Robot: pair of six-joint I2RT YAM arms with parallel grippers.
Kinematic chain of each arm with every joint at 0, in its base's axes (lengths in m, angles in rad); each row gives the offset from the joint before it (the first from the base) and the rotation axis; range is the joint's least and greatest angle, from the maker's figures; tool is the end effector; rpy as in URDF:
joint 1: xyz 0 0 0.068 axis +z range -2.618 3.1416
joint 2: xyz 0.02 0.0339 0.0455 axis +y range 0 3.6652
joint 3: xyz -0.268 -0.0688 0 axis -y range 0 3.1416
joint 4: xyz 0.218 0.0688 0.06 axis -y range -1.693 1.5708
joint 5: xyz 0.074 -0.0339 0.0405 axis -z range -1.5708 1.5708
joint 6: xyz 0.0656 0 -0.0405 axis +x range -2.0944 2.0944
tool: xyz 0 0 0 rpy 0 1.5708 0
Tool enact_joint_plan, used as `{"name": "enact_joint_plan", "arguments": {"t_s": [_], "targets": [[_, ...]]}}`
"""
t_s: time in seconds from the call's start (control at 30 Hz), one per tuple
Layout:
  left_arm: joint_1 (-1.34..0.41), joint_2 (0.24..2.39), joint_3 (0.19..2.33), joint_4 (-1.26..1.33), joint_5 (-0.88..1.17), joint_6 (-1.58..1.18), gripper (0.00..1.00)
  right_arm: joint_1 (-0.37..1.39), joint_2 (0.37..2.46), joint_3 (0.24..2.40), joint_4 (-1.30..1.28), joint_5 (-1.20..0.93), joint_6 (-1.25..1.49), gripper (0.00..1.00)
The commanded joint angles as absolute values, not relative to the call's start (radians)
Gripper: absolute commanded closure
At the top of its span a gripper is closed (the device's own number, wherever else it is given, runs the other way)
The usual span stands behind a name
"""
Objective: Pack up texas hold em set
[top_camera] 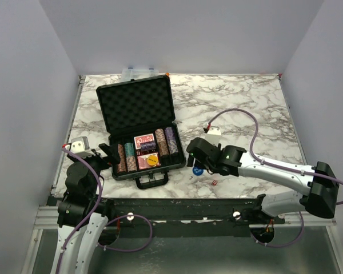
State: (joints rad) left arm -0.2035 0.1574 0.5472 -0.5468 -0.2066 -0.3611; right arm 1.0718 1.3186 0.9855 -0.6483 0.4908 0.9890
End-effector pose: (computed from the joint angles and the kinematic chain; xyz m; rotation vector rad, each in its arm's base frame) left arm 0.0719 -0.0011 0.2722 -0.2878 1.7062 -0.2385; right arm 0.1478 0.2065 0.2488 0.0833 2.4165 0.3169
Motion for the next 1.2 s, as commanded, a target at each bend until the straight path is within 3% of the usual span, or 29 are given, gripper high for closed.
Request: {"name": "enact_joint_plan", "arguments": {"t_s": [0.0, 0.1, 0.13, 0.17, 0.43, 0.73, 1.17], "targets": [[-0.206, 0.140, 0.540, -0.532, -0.191, -0.354, 0.01, 1.076, 1.274, 0.930, -0.816, 0.594, 1.207, 0.28], [-0.206, 0.136, 0.540, -0.532, -0.192, -0.354, 0.01, 1.076, 1.235, 0.881, -0.833, 0.582, 1.276, 0.19], [-0.206, 0.135, 0.540, -0.532, -0.192, -0.354, 0.01, 1.074, 1.222, 0.863, -0.835, 0.575, 1.302, 0.07], [-0.206, 0.135, 0.540, -0.532, -0.190, -0.354, 0.01, 1.074, 1.203, 0.841, -0.834, 0.556, 1.329, 0.00], [-0.206, 0.137, 0.540, -0.532, -0.187, -0.356, 0.01, 1.065, 1.076, 0.679, -0.711, 0.467, 1.396, 0.00], [-0.206, 0.127, 0.540, -0.532, -0.187, -0.356, 0.01, 1.051, 1.154, 0.662, -0.785, 0.478, 1.492, 0.31], [-0.207, 0.125, 0.539, -0.532, -0.186, -0.356, 0.01, 1.016, 1.270, 0.633, -0.681, 0.423, 1.416, 0.45]]}}
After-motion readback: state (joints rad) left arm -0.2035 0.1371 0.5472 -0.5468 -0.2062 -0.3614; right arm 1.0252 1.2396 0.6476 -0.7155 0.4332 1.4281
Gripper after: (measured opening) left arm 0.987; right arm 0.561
